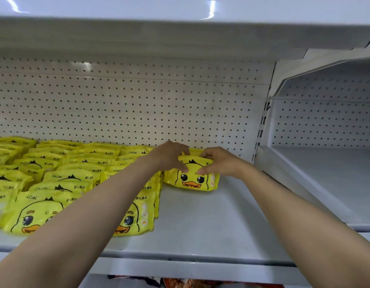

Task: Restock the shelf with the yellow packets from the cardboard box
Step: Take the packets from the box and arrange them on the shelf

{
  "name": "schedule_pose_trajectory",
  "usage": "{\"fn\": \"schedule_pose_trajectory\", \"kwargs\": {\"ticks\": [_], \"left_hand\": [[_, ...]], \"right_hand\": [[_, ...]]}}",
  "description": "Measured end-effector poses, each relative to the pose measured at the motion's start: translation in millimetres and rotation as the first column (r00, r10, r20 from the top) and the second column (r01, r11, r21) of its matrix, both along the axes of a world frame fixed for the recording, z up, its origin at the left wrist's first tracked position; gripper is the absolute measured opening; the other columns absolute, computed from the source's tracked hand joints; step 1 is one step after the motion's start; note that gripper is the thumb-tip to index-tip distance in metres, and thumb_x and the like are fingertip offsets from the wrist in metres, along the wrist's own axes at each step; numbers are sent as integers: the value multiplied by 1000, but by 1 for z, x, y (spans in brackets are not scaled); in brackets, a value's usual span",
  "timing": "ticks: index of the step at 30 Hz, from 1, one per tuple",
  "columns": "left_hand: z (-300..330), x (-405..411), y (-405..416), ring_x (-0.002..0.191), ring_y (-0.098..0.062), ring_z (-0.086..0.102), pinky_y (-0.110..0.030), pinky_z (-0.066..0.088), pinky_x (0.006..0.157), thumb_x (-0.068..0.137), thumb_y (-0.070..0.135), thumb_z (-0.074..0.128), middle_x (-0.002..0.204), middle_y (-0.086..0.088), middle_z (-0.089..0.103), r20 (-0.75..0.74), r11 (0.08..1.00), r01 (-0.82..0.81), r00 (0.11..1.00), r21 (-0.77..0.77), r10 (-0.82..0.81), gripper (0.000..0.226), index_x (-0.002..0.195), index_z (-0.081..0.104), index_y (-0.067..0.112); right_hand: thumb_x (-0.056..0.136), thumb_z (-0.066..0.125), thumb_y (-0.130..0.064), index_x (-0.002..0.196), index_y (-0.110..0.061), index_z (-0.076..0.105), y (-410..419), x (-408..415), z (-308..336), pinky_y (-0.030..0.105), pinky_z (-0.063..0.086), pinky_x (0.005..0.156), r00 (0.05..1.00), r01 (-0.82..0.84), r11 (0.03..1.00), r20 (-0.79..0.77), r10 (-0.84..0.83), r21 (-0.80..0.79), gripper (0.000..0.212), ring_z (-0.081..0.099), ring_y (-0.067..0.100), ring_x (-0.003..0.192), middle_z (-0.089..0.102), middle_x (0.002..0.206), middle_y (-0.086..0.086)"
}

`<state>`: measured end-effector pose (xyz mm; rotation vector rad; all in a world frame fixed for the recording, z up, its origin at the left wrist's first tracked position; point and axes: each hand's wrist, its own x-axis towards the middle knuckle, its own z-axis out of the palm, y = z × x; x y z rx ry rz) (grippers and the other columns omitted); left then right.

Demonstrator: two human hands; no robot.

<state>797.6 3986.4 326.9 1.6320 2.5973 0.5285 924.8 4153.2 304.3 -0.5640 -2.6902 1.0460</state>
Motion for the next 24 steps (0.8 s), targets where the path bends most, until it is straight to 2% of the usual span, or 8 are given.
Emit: {"fn": "schedule_pose_trajectory", "kwargs": {"ticks": [3, 6, 9, 13, 19, 22, 24], "left_hand": [[-10, -7, 3, 96, -21, 56, -34, 49, 79, 71, 40, 83, 110, -2, 60, -42, 998, -45, 998, -51, 43, 53, 116, 61, 24], [-19, -14, 6, 99, -19, 52, -35, 49, 81, 72, 40, 82, 111, -2, 60, -54, 995, -59, 997, -78, 55, 54, 117, 61, 19], [-24, -17, 8, 102, -23, 57, -36, 51, 82, 71, 41, 83, 114, -2, 60, -50, 993, -104, 994, -54, 101, 56, 118, 59, 20], [-28, -16, 12, 108, -25, 58, -36, 50, 81, 75, 42, 80, 121, -2, 60, -112, 988, -133, 986, -79, 124, 57, 123, 56, 23], [-33, -12, 15, 114, -27, 56, -36, 49, 82, 79, 44, 75, 124, -3, 59, -194, 980, -174, 969, -93, 154, 59, 129, 51, 25], [-39, -5, 15, 114, -27, 56, -41, 50, 87, 83, 42, 72, 124, -3, 59, -226, 974, -215, 955, -73, 194, 55, 129, 49, 24], [-43, -1, 14, 114, -27, 56, -39, 48, 86, 85, 40, 70, 123, -3, 59, -253, 973, -228, 944, -44, 209, 51, 129, 49, 21]], "right_hand": [[65, 91, -27, 104, -29, 65, -4, -8, -11, 32, 51, 95, 1000, 10, 998, 23, -11, 69, 46, 62, 12, 107, 67, 115, -6], [68, 89, -30, 111, -25, 66, -8, -14, -19, 24, 45, 81, 999, 45, 981, 7, -47, 188, 49, 59, 11, 102, 65, 113, -6], [70, 85, -40, 119, -28, 65, -13, -16, -22, 29, 48, 83, 995, 90, 937, 3, -96, 337, 54, 60, 14, 106, 64, 115, -7], [73, 80, -49, 123, -27, 64, -18, -15, -21, 29, 42, 79, 994, 91, 842, 7, -112, 532, 57, 51, 19, 116, 57, 119, 0], [78, 75, -50, 131, -28, 53, -25, -12, -22, 34, 44, 89, 993, 83, 780, 18, -119, 620, 62, 39, 18, 126, 51, 125, -3], [79, 73, -48, 133, -26, 51, -30, -12, -23, 36, 45, 91, 993, 81, 714, 7, -119, 696, 62, 38, 20, 126, 50, 128, -1], [82, 72, -45, 134, -24, 50, -33, -12, -23, 38, 45, 92, 993, 68, 688, 21, -119, 722, 60, 39, 22, 127, 50, 130, 1]]}}
